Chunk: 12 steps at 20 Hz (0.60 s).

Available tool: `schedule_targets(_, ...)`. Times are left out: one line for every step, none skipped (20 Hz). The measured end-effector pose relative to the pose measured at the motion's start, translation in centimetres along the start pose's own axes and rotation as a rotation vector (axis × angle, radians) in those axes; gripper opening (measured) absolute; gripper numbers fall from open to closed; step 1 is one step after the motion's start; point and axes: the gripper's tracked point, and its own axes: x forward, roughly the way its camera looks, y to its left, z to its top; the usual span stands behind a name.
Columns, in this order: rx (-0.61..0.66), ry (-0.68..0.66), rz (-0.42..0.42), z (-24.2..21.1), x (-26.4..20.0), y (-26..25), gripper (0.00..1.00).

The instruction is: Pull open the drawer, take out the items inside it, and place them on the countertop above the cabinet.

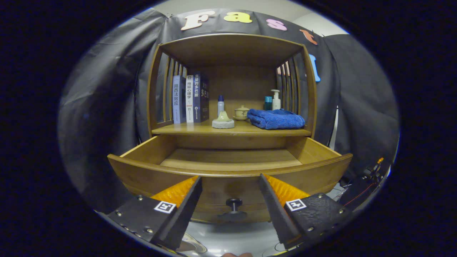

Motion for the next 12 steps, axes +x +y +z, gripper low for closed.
schedule_targets(0.001,0.000,0.000,0.02,0.02,0.02,0.96)
schedule_targets(0.001,0.000,0.000,-0.01,0.00,0.01,0.96)
schedule_targets(0.001,0.000,0.000,0.01,-0.02,0.02,0.96)
schedule_targets(0.001,0.001,0.000,0.00,-0.02,0.01,0.96)
schedule_targets(0.001,0.000,0.000,0.02,-0.05,0.02,0.96)
schedule_targets(0.001,0.000,0.000,-0.01,-0.04,0.03,0.96)
schedule_targets(0.002,0.000,0.000,-0.01,-0.03,0.03,0.96)
schedule_targets(0.002,0.000,0.000,0.02,-0.04,0.04,0.96)
schedule_targets(0.002,0.001,0.000,0.02,-0.03,0.05,0.96)
schedule_targets(0.002,0.001,0.000,0.00,-0.03,0.04,0.96)
schedule_targets(0.001,0.001,0.000,0.03,-0.04,0.01,0.96)
schedule_targets(-0.001,0.001,0.000,0.06,-0.10,-0.03,0.96)
